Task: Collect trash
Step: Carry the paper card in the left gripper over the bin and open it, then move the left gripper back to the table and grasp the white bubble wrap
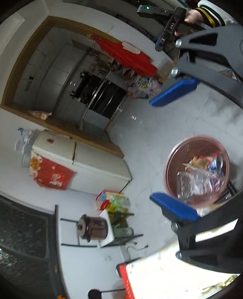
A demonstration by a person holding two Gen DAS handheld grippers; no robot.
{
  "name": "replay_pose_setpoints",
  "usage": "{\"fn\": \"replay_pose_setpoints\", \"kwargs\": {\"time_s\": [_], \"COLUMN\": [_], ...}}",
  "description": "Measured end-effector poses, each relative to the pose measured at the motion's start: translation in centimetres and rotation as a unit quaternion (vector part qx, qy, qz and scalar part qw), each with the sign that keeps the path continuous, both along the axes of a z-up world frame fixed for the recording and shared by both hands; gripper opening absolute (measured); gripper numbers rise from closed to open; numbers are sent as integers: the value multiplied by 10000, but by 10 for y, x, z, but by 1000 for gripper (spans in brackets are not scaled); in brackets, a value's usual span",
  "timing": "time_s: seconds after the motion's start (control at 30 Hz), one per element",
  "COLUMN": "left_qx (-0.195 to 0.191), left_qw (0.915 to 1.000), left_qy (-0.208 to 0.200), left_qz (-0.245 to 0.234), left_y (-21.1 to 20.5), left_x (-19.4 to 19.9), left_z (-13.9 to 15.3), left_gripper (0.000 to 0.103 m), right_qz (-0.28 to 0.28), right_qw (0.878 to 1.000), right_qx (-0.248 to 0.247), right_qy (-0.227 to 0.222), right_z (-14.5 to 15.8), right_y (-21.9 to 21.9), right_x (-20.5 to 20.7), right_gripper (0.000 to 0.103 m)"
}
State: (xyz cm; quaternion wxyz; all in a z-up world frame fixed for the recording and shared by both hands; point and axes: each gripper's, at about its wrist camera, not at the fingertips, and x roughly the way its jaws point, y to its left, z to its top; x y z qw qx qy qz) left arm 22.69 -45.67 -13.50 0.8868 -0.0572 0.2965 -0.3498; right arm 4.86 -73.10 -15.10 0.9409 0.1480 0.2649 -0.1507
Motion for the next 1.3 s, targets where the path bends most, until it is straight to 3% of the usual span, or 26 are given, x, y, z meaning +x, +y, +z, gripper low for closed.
{"fn": "replay_pose_setpoints", "kwargs": {"time_s": [0.2, 0.47, 0.67, 0.9, 1.03, 1.17, 1.3], "left_qx": [331, 585, 619, 567, 573, 613, 564], "left_qw": [9967, 9809, 9609, 9265, 9118, 9018, 8973], "left_qy": [-159, -278, -208, -72, -10, 161, 174], "left_qz": [722, 1832, 2691, 3720, 4065, 4276, 4374], "left_y": [52, 135, 205, 293, 331, 367, 399], "left_x": [-15, -38, -64, -105, -128, -142, -150], "left_z": [12, 27, 32, 33, 32, 26, 19], "left_gripper": [97, 97, 97, 97, 97, 97, 97], "right_qz": [432, 1117, 1659, 2189, 2410, 2638, 3089], "right_qw": [9990, 9937, 9861, 9757, 9705, 9646, 9510], "right_qx": [14, -5, -13, -25, -62, 4, -80], "right_qy": [-63, -104, -81, -24, 7, 0, -34], "right_z": [4, 15, 19, 19, 18, 17, 11], "right_y": [24, 66, 106, 155, 191, 236, 298], "right_x": [21, 55, 81, 103, 120, 135, 143], "right_gripper": [98, 98, 98, 98, 98, 98, 98]}}
